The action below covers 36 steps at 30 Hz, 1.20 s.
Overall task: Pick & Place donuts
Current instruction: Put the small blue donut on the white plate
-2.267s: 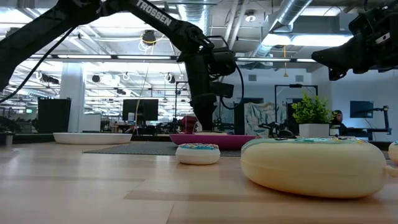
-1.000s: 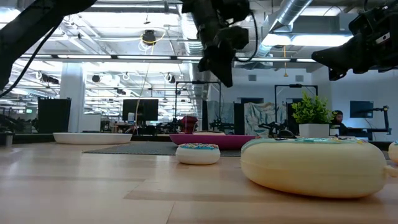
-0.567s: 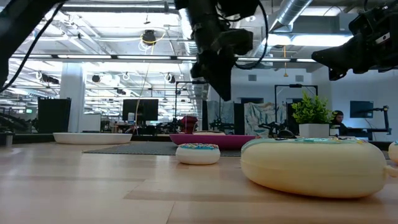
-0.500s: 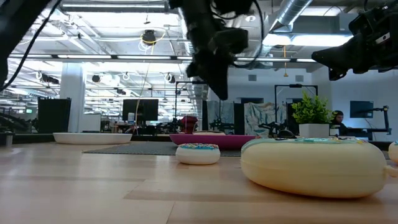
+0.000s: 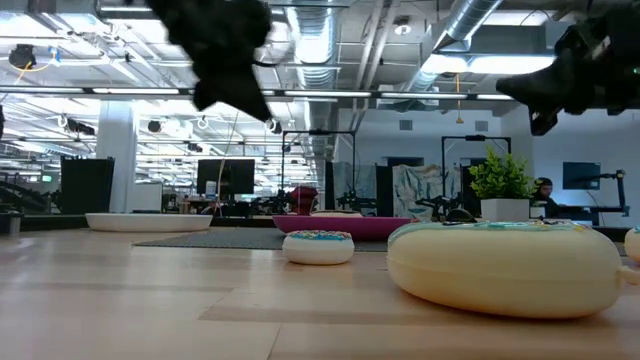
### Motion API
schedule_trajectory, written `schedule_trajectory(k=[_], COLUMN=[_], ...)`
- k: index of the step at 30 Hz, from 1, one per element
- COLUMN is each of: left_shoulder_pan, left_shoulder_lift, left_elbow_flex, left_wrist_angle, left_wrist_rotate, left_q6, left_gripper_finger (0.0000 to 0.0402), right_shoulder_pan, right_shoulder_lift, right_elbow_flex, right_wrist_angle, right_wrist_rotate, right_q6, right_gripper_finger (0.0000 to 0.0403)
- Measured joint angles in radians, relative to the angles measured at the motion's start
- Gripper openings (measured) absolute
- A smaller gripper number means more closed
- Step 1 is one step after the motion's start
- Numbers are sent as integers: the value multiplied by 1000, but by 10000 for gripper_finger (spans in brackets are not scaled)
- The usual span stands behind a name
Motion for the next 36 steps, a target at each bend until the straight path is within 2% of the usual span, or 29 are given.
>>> schedule_trajectory(k=[4, 8, 13, 18, 21, 25, 31, 36], left_shoulder_pan=[-54, -118, -181, -203, -203, -203, -203, -203], left_shoulder_lift=[-218, -440, -693, -877, -953, -1001, -1010, -1008], left_elbow_flex=[-142, -241, -334, -420, -456, -465, -465, -465], left_wrist_angle=[19, 16, 9, -25, -45, -93, -105, -104], left_wrist_rotate=[-31, -58, -87, -62, -26, 37, 115, 117], left_q6=[-4, 52, 178, 278, 298, 289, 292, 292], left_gripper_finger=[0, 0, 0, 0, 0, 0, 0, 0], right_shoulder_pan=[30, 93, 183, 250, 275, 288, 296, 337], right_shoulder_lift=[42, 150, 392, 709, 887, 1098, 1357, 1478], right_elbow_flex=[61, 152, 305, 497, 625, 824, 1139, 1278], right_wrist_angle=[9, 9, 8, -6, -57, -184, -560, -858], right_wrist_rotate=[73, 179, 311, 333, 334, 334, 327, 293], right_q6=[8, 7, 1, -13, 10, 119, 237, 283], right_gripper_finger=[0, 0, 0, 0, 0, 0, 0, 0])
